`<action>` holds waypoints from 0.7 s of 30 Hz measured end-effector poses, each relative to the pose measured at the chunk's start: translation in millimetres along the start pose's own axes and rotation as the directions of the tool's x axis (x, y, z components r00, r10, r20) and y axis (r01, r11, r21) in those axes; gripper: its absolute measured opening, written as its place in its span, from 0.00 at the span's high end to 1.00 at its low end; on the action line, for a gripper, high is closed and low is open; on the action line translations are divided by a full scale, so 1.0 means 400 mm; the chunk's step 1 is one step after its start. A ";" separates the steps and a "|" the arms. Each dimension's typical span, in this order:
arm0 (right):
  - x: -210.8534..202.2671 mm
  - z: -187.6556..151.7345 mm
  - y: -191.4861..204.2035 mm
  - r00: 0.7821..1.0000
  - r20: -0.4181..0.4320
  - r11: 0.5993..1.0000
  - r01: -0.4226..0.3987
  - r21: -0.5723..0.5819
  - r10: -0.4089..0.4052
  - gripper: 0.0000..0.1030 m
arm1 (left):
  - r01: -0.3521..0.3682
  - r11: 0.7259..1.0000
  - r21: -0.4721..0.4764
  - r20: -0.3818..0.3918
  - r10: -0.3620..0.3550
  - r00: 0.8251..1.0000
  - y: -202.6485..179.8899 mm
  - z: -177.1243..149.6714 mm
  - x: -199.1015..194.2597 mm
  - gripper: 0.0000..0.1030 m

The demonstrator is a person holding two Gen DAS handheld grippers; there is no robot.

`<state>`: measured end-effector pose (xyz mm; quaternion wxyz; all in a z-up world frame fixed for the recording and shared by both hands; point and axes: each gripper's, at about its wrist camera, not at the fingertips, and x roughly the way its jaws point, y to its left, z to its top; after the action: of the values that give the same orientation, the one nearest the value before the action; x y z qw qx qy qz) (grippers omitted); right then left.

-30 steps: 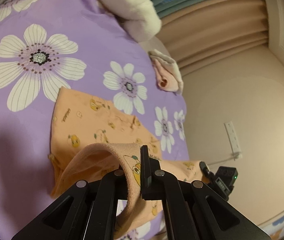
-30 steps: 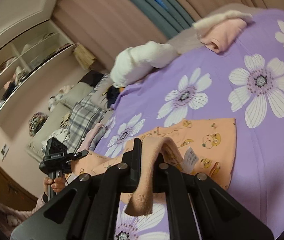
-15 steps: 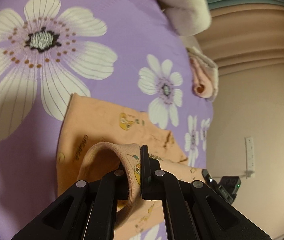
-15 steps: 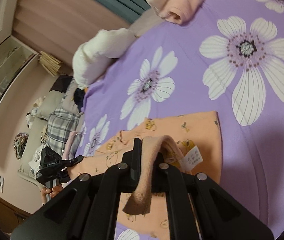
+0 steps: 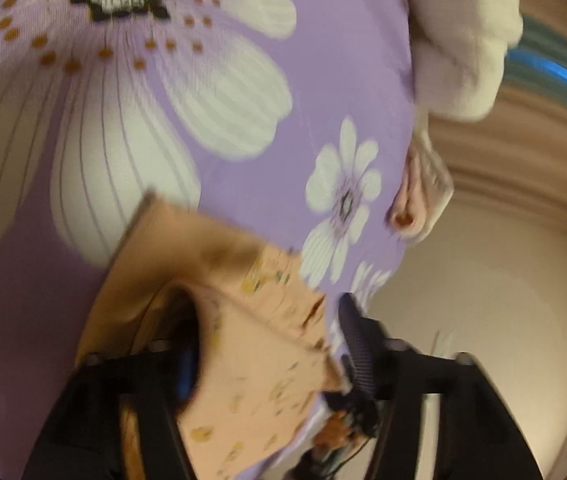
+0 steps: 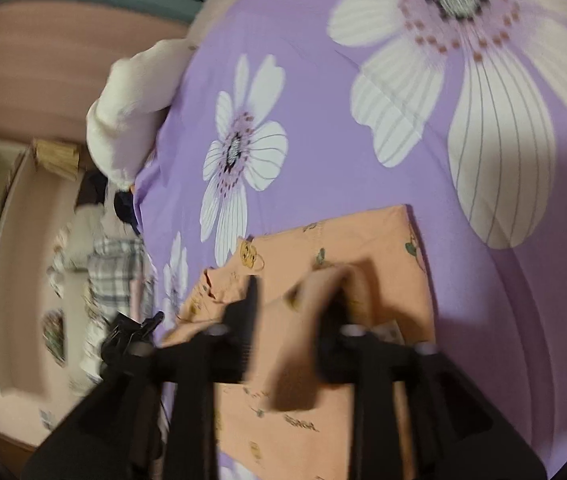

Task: Fold small clothes
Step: 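Lower the hem onto the shirt and open both grippers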

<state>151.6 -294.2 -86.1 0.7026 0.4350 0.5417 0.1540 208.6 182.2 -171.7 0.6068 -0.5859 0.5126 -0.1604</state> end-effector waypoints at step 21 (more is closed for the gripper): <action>-0.124 0.012 0.094 0.982 0.187 0.986 -0.001 -0.167 0.032 0.57 | -0.162 0.942 0.294 0.263 0.084 0.961 -0.154 -0.027 -0.115 0.40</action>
<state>147.3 -309.1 -25.6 0.7836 0.3919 0.4540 0.1624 205.6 196.9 -95.7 0.7597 -0.4643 0.4372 -0.1270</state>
